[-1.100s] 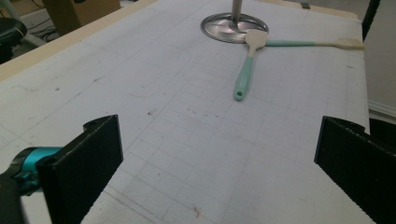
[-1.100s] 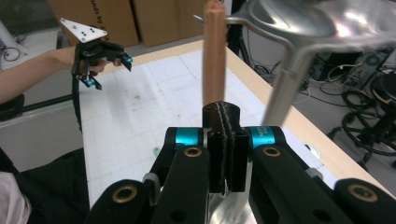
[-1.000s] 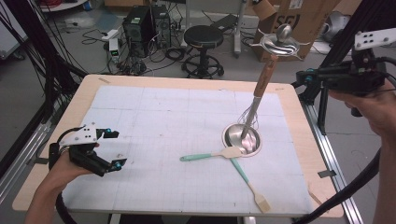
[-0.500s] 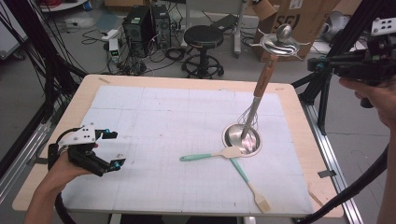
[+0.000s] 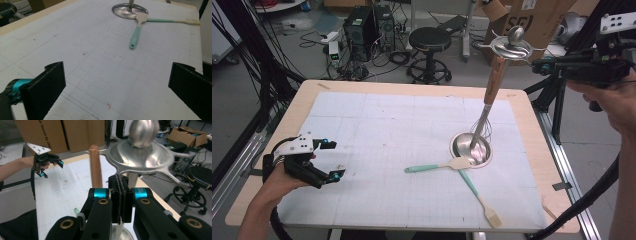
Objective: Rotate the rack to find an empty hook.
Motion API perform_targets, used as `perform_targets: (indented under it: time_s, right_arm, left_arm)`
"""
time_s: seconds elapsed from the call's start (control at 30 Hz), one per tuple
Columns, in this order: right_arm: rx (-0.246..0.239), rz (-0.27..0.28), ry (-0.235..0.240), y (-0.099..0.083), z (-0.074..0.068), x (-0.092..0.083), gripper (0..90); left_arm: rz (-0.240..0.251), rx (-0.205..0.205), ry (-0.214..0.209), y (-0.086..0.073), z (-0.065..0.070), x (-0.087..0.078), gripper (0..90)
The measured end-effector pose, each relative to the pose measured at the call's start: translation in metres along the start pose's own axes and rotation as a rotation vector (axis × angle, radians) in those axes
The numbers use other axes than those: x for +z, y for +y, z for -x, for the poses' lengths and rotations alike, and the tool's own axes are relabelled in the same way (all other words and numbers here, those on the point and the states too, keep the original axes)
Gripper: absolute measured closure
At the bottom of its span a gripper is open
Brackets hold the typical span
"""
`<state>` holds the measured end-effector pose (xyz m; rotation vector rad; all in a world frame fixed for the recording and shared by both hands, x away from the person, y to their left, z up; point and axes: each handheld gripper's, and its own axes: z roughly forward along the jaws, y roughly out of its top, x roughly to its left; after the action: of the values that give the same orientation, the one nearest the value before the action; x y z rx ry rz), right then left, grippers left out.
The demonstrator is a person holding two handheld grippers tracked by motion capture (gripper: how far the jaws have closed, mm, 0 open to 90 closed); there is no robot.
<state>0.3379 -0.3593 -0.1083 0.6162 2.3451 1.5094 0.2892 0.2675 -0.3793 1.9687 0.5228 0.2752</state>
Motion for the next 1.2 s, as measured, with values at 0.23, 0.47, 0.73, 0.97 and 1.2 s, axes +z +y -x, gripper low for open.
perform_targets:
  time_s: [0.23, 0.47, 0.73, 0.97, 1.2]
  right_arm:
    - [-0.023, -0.010, 0.018, 0.006, -0.012, 0.011, 89.1]
    - [-0.024, -0.020, 0.027, 0.011, -0.018, 0.021, 89.1]
    - [-0.035, -0.024, 0.039, 0.015, -0.020, 0.029, 89.0]
    - [-0.037, -0.027, 0.037, 0.013, -0.020, 0.027, 89.0]
    - [-0.037, -0.028, 0.042, 0.008, -0.020, 0.025, 89.0]
  left_arm:
    - [0.005, 0.000, 0.001, 0.000, 0.001, 0.000, 1.7]
    - [0.018, 0.002, -0.001, 0.001, 0.001, -0.002, 1.7]
    - [0.015, 0.000, -0.005, 0.001, 0.002, -0.001, 1.7]
    - [0.014, 0.000, -0.003, 0.001, 0.002, -0.001, 1.7]
    - [0.012, 0.001, -0.002, 0.001, 0.002, -0.002, 1.7]
